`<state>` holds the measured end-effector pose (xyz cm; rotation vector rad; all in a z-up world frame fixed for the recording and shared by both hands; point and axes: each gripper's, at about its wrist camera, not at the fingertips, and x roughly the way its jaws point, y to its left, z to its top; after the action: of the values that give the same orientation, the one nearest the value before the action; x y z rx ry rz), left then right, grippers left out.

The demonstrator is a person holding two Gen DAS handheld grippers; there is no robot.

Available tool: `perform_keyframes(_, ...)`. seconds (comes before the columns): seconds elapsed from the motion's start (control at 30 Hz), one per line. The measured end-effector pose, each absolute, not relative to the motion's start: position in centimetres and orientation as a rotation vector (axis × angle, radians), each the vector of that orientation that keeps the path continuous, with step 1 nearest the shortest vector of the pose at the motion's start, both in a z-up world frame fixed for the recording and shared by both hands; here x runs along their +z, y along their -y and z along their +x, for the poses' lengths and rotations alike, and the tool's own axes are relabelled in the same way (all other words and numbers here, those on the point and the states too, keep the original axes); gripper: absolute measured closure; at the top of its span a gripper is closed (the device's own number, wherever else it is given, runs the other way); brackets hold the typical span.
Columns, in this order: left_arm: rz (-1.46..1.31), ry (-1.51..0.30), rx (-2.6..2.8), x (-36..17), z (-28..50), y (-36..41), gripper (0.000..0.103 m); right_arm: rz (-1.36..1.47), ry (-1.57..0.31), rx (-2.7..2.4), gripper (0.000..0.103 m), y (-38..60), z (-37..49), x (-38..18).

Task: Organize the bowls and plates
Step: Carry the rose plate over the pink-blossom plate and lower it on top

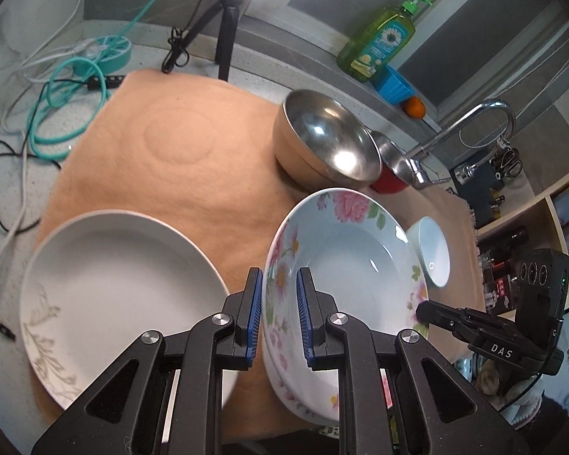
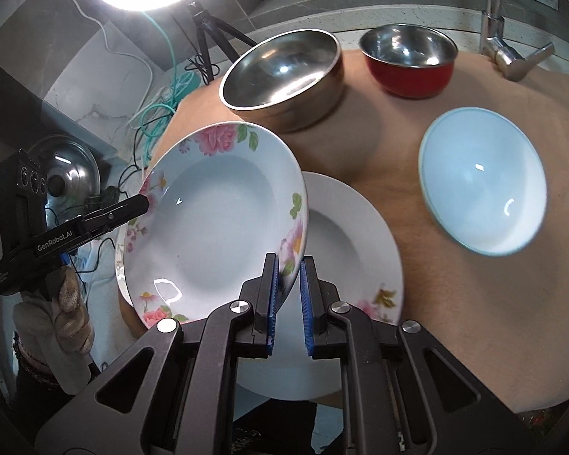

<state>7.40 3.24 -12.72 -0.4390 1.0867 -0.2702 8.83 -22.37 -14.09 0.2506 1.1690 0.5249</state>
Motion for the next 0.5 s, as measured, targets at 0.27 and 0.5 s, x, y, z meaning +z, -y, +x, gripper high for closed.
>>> perform_keyframes(0.27, -0.432, -1.115, -0.274, -13.8, 6.3, -0.9, 0.087, 0.229, -1.191, 0.506, 0.092, 24.8, 8.2, -15.4)
perform_keyframes(0.5, -0.421, -1.143, -0.274, -14.6, 5.7, 0.1, 0.087, 0.213, -1.214, 0.497, 0.092, 25.3, 8.2, -16.5)
